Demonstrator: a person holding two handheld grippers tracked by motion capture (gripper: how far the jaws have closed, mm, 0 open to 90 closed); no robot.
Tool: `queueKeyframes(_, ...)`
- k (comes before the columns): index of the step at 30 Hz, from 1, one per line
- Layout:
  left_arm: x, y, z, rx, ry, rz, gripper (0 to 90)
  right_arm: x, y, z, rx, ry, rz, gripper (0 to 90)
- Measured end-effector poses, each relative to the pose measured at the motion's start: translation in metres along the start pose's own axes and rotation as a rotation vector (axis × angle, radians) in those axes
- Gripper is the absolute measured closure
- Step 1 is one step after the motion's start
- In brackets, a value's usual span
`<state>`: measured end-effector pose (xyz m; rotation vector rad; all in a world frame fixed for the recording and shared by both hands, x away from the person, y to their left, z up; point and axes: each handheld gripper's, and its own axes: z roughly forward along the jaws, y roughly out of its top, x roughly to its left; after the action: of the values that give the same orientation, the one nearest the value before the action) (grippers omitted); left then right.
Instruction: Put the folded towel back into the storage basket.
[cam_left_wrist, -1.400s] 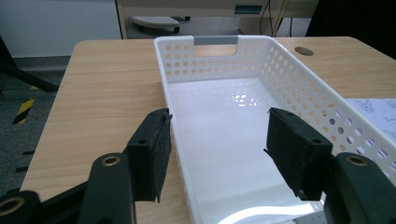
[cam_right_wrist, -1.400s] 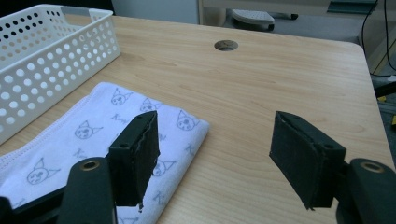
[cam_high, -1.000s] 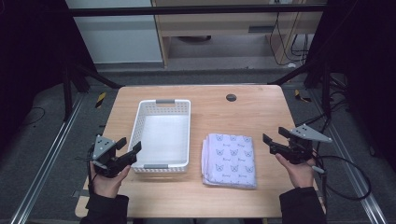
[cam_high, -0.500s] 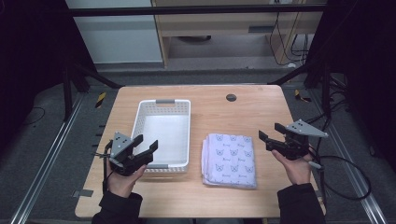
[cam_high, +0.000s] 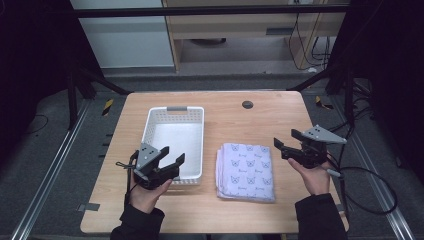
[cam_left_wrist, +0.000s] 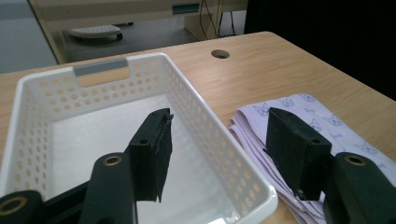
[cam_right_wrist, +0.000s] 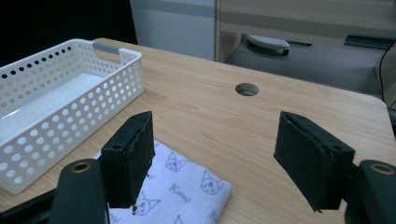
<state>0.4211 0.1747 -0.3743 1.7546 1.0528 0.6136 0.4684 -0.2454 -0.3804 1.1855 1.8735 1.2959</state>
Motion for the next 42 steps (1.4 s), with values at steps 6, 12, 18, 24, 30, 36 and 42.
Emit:
queueKeyframes(6,-0.012,0.0,0.008,0.011,-0.022,0.014,39.7,-0.001,0.003,0.005,-0.002,-0.003,0.008,28.1)
queueKeyframes(12,-0.025,-0.001,0.018,0.023,-0.044,0.029,39.7,-0.002,0.004,0.012,-0.009,0.004,0.025,27.0)
queueKeyframes(18,-0.038,0.001,0.027,0.026,-0.059,0.046,39.9,-0.003,0.004,0.018,-0.015,0.006,0.038,26.3)
queueKeyframes(24,-0.051,-0.001,0.035,0.041,-0.072,0.07,40.7,-0.004,0.004,0.021,-0.002,0.002,0.032,26.1)
queueKeyframes(30,-0.064,-0.004,0.043,0.058,-0.085,0.081,41.4,-0.006,0.003,0.025,0.01,-0.001,0.033,27.2)
queueKeyframes(36,-0.077,-0.01,0.052,0.081,-0.096,0.095,42.5,-0.006,0.0,0.029,0.031,-0.008,0.011,28.8)
queueKeyframes(42,-0.086,-0.018,0.058,0.108,-0.104,0.1,43.7,-0.008,-0.006,0.031,0.038,-0.011,0.017,28.6)
